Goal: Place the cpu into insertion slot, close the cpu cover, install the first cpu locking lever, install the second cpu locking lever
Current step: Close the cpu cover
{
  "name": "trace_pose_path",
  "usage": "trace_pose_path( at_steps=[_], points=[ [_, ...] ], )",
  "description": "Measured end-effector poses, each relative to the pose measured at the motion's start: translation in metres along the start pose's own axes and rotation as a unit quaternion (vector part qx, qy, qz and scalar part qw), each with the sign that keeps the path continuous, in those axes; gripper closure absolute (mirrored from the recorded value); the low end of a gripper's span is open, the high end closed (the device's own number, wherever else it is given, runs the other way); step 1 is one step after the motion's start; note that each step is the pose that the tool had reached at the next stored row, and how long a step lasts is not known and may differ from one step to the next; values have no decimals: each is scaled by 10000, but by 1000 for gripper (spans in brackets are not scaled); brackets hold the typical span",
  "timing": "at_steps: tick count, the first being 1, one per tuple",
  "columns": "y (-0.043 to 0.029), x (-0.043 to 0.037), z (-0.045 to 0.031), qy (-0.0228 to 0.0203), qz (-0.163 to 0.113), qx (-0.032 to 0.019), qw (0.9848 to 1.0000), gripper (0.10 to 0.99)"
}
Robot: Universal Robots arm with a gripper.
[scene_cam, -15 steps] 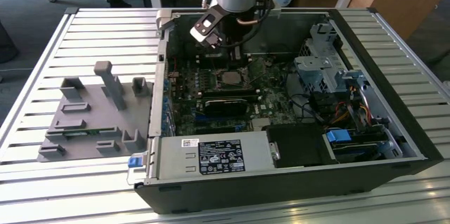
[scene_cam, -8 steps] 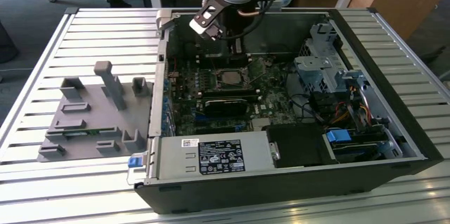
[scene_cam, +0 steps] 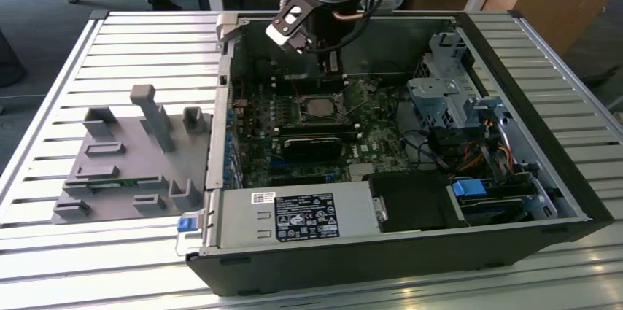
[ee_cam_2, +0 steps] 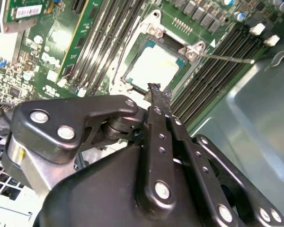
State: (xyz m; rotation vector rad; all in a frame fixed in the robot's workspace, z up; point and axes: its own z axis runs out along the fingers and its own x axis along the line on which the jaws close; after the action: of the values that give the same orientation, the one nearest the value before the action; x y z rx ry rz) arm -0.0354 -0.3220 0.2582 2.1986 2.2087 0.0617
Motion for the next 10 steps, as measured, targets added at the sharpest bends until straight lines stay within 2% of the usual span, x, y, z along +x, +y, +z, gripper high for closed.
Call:
trace_pose_path(
  at_steps=[3, 10],
  points=[
    [20, -2, 1, 0, 0, 0, 10000, 980],
    [180, -3, 13, 0, 0, 5, 10000, 980]
  ],
)
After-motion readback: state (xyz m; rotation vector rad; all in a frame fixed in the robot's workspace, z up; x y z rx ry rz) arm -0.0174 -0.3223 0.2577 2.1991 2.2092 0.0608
